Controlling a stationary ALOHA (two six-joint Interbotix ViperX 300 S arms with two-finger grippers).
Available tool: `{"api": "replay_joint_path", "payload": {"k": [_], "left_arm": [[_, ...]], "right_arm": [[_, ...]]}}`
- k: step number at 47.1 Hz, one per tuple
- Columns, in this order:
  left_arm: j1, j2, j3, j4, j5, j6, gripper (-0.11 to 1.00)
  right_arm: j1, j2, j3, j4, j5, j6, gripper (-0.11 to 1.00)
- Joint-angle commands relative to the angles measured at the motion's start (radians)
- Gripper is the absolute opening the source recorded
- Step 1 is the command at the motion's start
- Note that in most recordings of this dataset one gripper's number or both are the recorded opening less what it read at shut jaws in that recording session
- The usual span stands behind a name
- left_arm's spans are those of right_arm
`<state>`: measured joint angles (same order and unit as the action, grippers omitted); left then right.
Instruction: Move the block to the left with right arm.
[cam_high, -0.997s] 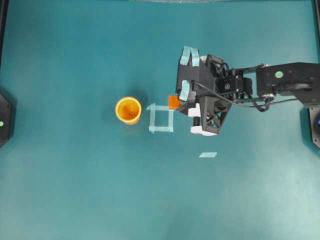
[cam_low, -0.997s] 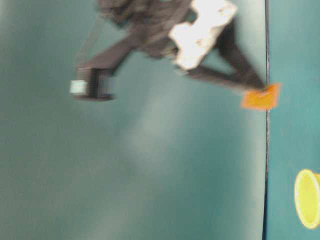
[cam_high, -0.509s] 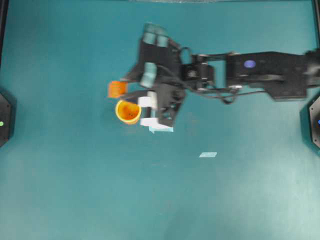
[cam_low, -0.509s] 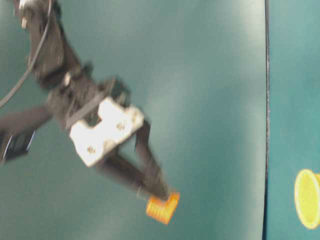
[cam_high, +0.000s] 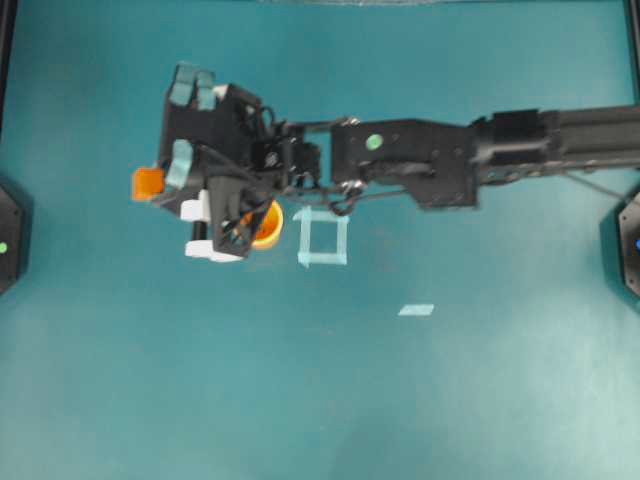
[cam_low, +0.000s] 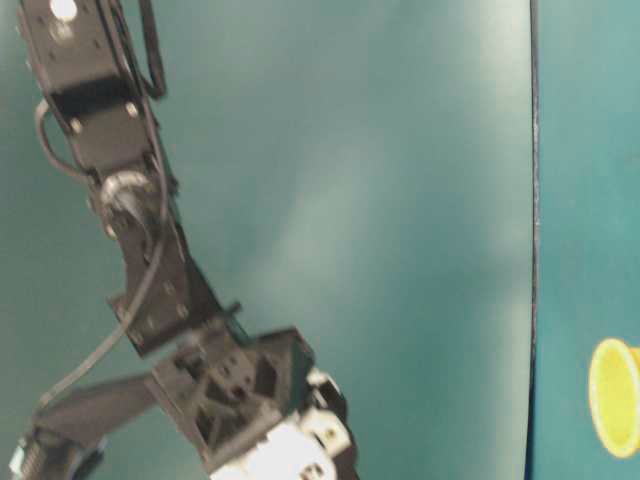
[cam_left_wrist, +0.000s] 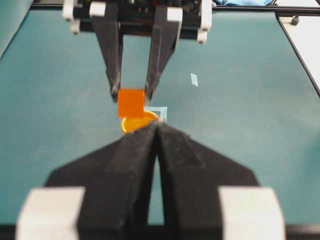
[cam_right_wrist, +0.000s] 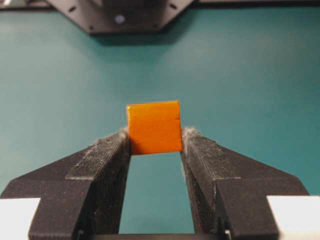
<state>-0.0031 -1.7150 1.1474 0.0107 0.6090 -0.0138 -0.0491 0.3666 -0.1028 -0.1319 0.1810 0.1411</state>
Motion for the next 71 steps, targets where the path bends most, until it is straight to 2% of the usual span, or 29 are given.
{"api": "replay_joint_path", "payload": {"k": [1,28,41,71], "left_arm": [[0.0,0.014,-0.009,0.0,-0.008,-0.002,0.0],[0.0,0.014,-0.009,0.002,-0.008,-0.002,0.0],[0.0,0.014,-0.011,0.0,-0.008,-0.002,0.0],[-0.002,0.017,-0.009,0.0,-0.008,0.0,0.0]], "right_arm": [[0.003,-0.002,-0.06,-0.002,-0.026,0.002,0.4],[0.003,0.112,-0.216,0.003,-0.071,0.012,0.4],[0.003,0.114,-0.221,0.031,-0.061,0.046,0.4],[0.009,0.115,-0.198,0.029,0.06,0.054,0.4]]}}
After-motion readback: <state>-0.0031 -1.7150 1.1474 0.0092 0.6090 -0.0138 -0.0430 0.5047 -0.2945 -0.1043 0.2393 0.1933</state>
